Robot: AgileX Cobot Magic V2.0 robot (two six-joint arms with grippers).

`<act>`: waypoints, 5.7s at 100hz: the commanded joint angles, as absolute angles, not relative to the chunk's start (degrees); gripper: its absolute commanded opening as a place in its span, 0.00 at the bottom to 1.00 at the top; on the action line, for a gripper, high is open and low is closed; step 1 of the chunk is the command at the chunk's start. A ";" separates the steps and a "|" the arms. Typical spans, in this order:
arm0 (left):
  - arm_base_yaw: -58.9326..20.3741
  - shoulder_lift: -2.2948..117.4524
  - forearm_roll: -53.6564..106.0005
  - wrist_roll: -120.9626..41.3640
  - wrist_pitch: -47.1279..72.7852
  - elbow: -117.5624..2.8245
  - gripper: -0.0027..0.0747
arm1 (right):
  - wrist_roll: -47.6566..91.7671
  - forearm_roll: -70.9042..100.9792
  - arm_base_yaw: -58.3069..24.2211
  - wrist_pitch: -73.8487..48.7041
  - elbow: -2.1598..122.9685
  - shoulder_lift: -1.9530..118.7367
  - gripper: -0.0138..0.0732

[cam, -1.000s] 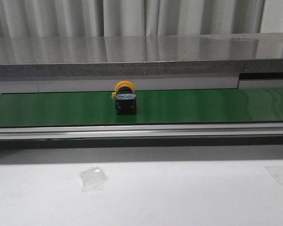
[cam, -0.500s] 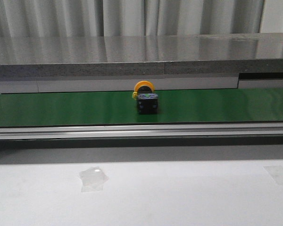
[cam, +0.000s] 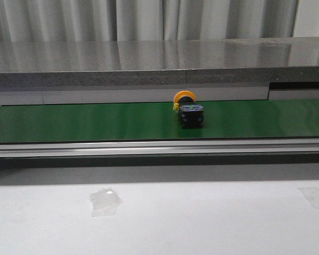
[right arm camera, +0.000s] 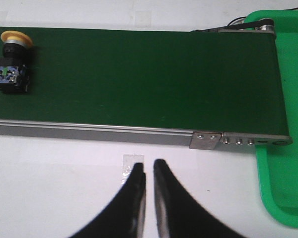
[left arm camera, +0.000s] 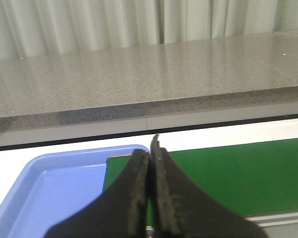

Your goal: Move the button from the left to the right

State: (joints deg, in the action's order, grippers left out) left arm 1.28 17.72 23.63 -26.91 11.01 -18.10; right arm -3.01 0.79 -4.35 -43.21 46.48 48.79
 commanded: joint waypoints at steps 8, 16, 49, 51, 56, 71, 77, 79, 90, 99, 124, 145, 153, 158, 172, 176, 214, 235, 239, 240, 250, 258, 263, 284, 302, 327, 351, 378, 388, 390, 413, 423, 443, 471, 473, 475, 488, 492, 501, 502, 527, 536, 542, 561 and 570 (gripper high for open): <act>0.88 18.03 24.58 -26.92 6.48 -19.73 0.01 | -2.99 1.87 -4.45 -39.01 48.59 48.64 0.65; 0.88 18.03 24.58 -26.92 6.48 -19.73 0.01 | -2.99 3.22 -4.45 -38.50 48.59 48.64 0.81; 0.88 18.03 24.58 -26.92 6.48 -19.73 0.01 | 0.00 5.39 -4.45 -36.18 51.49 55.09 0.85; 0.88 18.03 24.58 -26.92 6.48 -19.73 0.01 | 0.61 5.45 -4.45 -36.51 52.11 56.12 0.85; 0.88 18.03 24.58 -26.92 6.48 -19.73 0.01 | 2.03 5.73 -4.45 -37.21 53.75 58.57 0.85; 0.88 18.03 24.58 -26.92 6.48 -19.73 0.01 | 6.77 8.31 -4.45 -39.38 59.35 66.45 0.85; 0.88 18.03 24.58 -26.92 6.48 -19.73 0.01 | 8.50 9.34 -4.45 -40.02 61.33 69.81 0.85; 0.88 18.03 24.58 -26.92 6.48 -19.73 0.01 | 8.96 9.50 -4.45 -40.14 62.02 70.91 0.85; 0.88 18.03 24.58 -26.92 6.48 -19.73 0.01 | 10.07 9.79 -4.45 -40.14 65.24 76.32 0.85; 0.88 18.03 24.58 -26.92 6.48 -19.73 0.01 | 11.18 9.94 -4.52 -40.44 67.70 79.89 0.85; 0.88 18.03 24.58 -26.92 6.48 -19.73 0.01 | 11.57 9.76 -5.90 -40.09 72.64 87.96 0.85; 0.88 18.03 24.58 -26.92 6.48 -19.73 0.01 | 11.71 8.54 -6.16 -39.75 73.62 92.50 0.85; 0.88 18.03 24.58 -26.92 6.48 -19.73 0.01 | 11.71 7.56 -6.16 -39.38 73.62 93.95 0.85; 0.88 18.03 24.58 -26.92 6.48 -19.73 0.01 | 11.71 6.40 -6.16 -39.06 73.62 94.94 0.85; 0.88 18.03 24.58 -26.92 6.48 -19.73 0.01 | 11.71 5.47 -6.16 -38.30 73.62 97.13 0.85; 0.88 18.03 24.58 -26.92 6.48 -19.73 0.01 | 11.71 5.47 -6.16 -38.30 73.62 97.62 0.85; 0.88 18.03 24.58 -26.92 6.48 -19.73 0.01 | 11.71 5.47 -6.16 -39.72 73.62 98.70 0.39; 0.88 18.03 24.58 -26.92 6.48 -19.73 0.01 | 11.71 2.28 -5.01 -41.78 73.74 96.99 0.39; 0.88 18.03 24.58 -26.92 6.48 -19.73 0.01 | 11.71 1.47 -4.28 -41.90 73.74 96.38 0.39; 0.88 18.03 24.58 -26.92 6.48 -19.73 0.01 | 11.71 1.08 -4.12 -41.90 73.74 96.06 0.39; 0.88 18.03 24.58 -26.92 6.48 -19.73 0.01 | 11.71 -0.79 -0.93 -41.91 74.25 94.39 0.39; 0.88 18.03 24.58 -26.92 6.48 -19.73 0.01 | 11.71 -1.51 2.19 -42.38 75.77 93.96 0.39; 0.88 18.03 24.58 -26.92 6.48 -19.73 0.01 | 11.78 -1.65 4.37 -42.56 77.03 93.96 0.39; 0.88 18.03 24.58 -26.92 6.48 -19.73 0.01 | 18.08 -1.65 13.29 -41.82 81.46 94.01 0.39; 0.88 18.03 24.58 -26.92 6.48 -19.73 0.01 | 25.02 -1.65 19.66 -39.03 83.48 95.37 0.39; 0.88 18.03 24.58 -26.92 6.48 -19.73 0.01 | 27.16 -0.61 25.07 -38.97 83.55 99.33 0.39; 0.88 18.03 24.58 -26.92 6.48 -19.73 0.01 | 27.16 -0.52 25.28 -39.51 83.55 104.08 0.39; 0.88 18.03 24.58 -26.92 6.48 -19.73 0.01 | 27.16 0.85 25.21 -39.95 83.55 108.44 0.39; 0.88 18.03 24.58 -26.92 6.48 -19.73 0.01 | 27.16 1.04 25.21 -40.02 83.55 109.35 0.39; 0.88 18.03 24.58 -26.92 6.48 -19.73 0.01 | 27.16 1.12 25.21 -40.02 83.55 109.51 0.39; 0.88 18.03 24.58 -26.92 6.48 -19.73 0.01 | 27.16 1.40 25.21 -39.32 83.55 109.57 0.40; 0.88 18.03 24.58 -26.92 6.48 -19.73 0.01 | 27.16 1.45 25.21 -39.43 83.55 109.57 0.40; 0.88 18.03 24.58 -26.92 6.48 -19.73 0.01 | 27.05 2.34 25.21 -39.85 83.55 109.57 0.64; 0.88 18.03 24.58 -26.92 6.48 -19.73 0.01 | 26.41 0.96 25.21 -39.99 83.55 109.51 0.71; 0.88 18.03 24.58 -26.92 6.48 -19.73 0.01 | 26.25 0.79 25.21 -39.99 83.55 109.44 0.71; 0.88 18.03 24.58 -26.92 6.48 -19.73 0.01 | 26.03 0.67 25.21 -39.99 83.62 109.35 0.71; 0.88 18.03 24.58 -26.92 6.48 -19.73 0.01 | 25.82 0.70 25.21 -39.52 83.97 108.30 0.71; 0.88 18.03 24.58 -26.92 6.48 -19.73 0.01 | 25.76 0.80 25.21 -39.00 83.99 107.87 0.71; 0.88 18.03 24.58 -26.92 6.48 -19.73 0.01 | 25.56 2.64 25.08 -37.82 83.99 106.07 0.71; 0.88 18.03 24.58 -26.92 6.48 -19.73 0.01 | 25.56 2.89 24.99 -37.74 83.99 105.80 0.71; 0.88 18.03 24.58 -26.92 6.48 -19.73 0.01 | 25.56 9.48 21.38 -34.38 83.99 100.24 0.71; 0.88 18.03 24.58 -26.92 6.48 -19.73 0.01 | 25.56 11.39 18.90 -33.69 83.94 98.33 0.71; 0.88 18.03 24.58 -26.92 6.48 -19.73 0.01 | 25.56 12.02 17.06 -33.13 83.94 96.97 0.71; 0.88 18.03 24.58 -26.92 6.48 -19.73 0.01 | 25.56 15.73 12.08 -30.35 83.63 93.11 0.71; 0.88 18.03 24.58 -26.92 6.48 -19.73 0.01 | 25.56 17.18 10.07 -29.34 82.71 90.96 0.71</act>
